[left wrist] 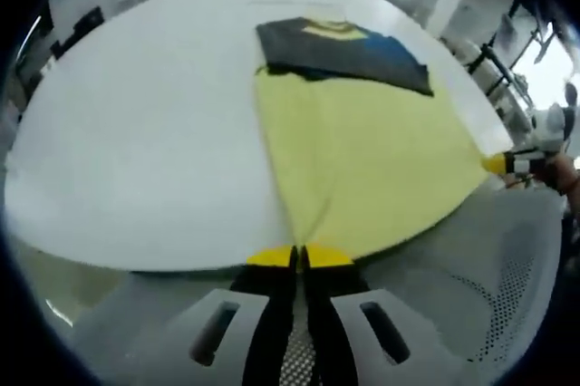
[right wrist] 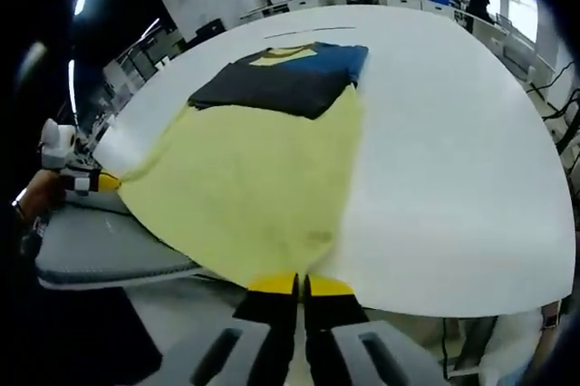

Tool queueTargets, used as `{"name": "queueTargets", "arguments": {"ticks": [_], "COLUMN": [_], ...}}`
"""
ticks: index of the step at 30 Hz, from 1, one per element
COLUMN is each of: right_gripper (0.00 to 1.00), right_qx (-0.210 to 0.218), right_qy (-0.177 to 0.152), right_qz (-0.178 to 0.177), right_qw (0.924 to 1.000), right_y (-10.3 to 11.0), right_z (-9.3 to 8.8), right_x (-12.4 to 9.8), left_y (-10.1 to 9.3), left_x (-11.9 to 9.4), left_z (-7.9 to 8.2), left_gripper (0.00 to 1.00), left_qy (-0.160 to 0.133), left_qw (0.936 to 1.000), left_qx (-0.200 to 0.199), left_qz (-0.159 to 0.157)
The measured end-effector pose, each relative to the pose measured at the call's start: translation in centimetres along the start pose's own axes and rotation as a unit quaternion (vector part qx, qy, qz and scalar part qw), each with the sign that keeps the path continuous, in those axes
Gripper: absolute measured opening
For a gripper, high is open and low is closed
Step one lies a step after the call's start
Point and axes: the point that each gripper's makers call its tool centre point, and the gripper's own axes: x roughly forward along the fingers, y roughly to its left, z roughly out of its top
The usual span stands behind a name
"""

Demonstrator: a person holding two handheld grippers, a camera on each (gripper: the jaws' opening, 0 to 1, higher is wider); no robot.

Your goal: Fold the garment on the visible template until the final outline fits inside the template.

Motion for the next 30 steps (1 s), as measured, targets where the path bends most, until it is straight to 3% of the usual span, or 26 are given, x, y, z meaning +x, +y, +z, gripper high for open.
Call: {"name": "queueTargets", "arguments": {"ticks": [10,20,21,30], "right_gripper": [0.0,0.0,0.0,0.0], "right_qx": [-0.03,-0.062,-0.065,-0.071], "right_qy": [-0.042,-0.063,-0.068,-0.104], "right_qz": [-0.006,-0.014,-0.016,-0.026], "right_qw": [0.9986,0.996,0.9955,0.9917], "right_y": [0.1,-0.4,-0.5,-1.1], "right_z": [4.4,8.1,8.6,12.8], "right_x": [-1.5,-2.3,-2.3,-2.9], "left_y": [0.1,0.6,0.7,1.3], "left_x": [-1.4,-2.3,-2.4,-3.1], "left_z": [3.8,6.9,7.9,11.9], "left_gripper": [0.0,0.0,0.0,0.0], "left_qy": [-0.039,-0.066,-0.086,-0.133], "left_qw": [0.9992,0.9977,0.9959,0.9905], "left_qx": [0.003,0.016,0.026,0.033], "left_qz": [0.003,-0.001,0.001,0.011]}}
